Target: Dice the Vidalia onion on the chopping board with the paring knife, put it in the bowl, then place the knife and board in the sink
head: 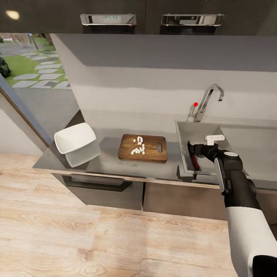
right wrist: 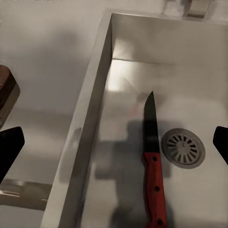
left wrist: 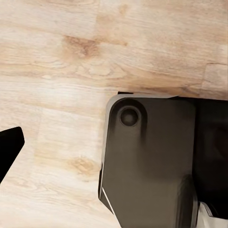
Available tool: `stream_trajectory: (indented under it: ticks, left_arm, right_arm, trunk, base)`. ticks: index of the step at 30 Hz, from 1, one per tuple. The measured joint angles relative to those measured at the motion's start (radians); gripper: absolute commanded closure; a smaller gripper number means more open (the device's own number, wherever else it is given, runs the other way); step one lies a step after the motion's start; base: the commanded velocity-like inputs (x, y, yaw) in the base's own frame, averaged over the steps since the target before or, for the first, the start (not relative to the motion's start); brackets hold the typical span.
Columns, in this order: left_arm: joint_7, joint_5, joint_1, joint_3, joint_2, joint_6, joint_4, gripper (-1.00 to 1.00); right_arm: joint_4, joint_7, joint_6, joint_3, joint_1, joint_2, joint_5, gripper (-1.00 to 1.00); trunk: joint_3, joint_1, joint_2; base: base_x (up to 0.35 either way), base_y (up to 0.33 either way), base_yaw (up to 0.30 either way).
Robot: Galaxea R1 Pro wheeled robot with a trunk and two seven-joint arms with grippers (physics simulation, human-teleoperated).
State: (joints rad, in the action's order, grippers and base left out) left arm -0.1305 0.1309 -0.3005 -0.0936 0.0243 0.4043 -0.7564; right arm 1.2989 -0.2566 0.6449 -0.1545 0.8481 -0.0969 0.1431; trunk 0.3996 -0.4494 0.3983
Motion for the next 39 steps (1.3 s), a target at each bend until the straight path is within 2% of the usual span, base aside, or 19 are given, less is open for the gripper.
stream_trajectory:
  ticks: [15,24,39]
  left_arm:
    - [0.0,0.0,0.0,0.0,0.0,0.0,0.0,-1.0]
    - [0.0,0.0,0.0,0.0,0.0,0.0,0.0,-1.0]
    - [0.0,0.0,0.0,0.0,0.0,0.0,0.0,-1.0]
  right_arm:
    - [-0.003,0.0,0.0,0.001,0.0,0.002,0.0,-1.0]
    - [-0.008,0.0,0.0,0.001,0.0,0.003,0.0,-1.0]
    - [-0.015,0.001,0.0,0.001,-0.001,0.004,0.0,-1.0]
  trunk:
    - [-0.001,0.0,0.0]
    - [-0.013,0.0,0.0]
    - [-0.017,0.0,0.0]
  base:
    - [0.0,0.118,0.0]
    - [0.0,0.034,0.0]
    - [0.0,0.278,0.0]
